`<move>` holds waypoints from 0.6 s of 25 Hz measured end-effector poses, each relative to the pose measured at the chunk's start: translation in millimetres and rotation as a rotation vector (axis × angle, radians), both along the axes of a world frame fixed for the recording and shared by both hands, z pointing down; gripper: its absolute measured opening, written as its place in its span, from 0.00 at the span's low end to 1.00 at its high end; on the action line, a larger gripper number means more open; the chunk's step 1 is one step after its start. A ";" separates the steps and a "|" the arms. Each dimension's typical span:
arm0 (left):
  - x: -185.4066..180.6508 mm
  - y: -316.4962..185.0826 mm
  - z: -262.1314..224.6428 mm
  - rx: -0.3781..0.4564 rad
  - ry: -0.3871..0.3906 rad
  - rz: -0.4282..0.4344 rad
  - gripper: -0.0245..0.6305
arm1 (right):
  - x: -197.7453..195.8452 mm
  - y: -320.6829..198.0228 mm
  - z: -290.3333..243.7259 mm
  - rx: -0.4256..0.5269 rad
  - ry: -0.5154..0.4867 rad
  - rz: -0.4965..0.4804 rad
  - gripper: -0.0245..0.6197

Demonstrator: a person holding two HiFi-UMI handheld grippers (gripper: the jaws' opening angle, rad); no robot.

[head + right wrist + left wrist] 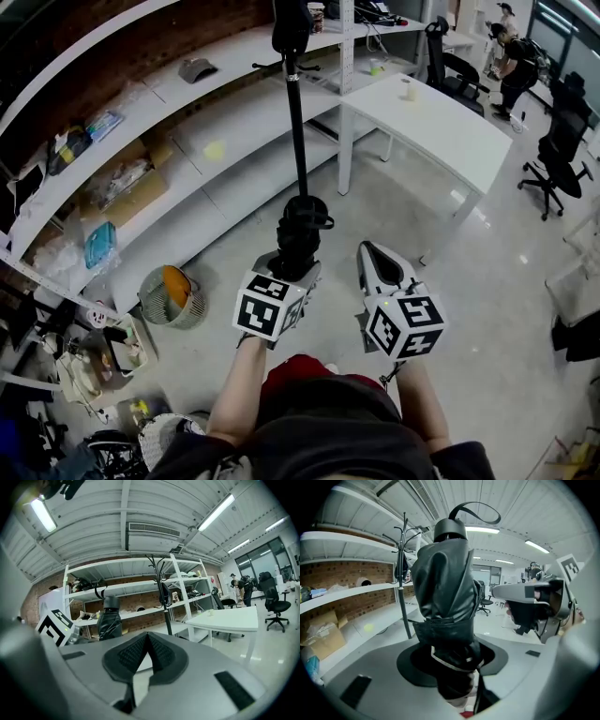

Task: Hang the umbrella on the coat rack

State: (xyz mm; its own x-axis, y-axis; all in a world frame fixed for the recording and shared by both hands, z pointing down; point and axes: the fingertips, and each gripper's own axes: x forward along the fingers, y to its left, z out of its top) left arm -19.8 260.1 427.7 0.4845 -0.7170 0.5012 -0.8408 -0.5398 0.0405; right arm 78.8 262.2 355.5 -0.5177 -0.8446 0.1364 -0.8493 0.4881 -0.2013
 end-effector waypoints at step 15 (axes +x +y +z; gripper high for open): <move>11.0 -20.5 -14.3 -0.007 0.110 -0.017 0.34 | 14.8 -22.2 21.5 -0.074 -0.009 0.016 0.07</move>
State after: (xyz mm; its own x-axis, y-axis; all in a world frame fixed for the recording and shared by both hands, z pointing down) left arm -8.8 239.5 413.3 0.5245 -0.7226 0.4503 -0.8403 -0.5245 0.1370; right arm 93.7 240.0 377.1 -0.5060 -0.8403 0.1943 -0.8546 0.4581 -0.2446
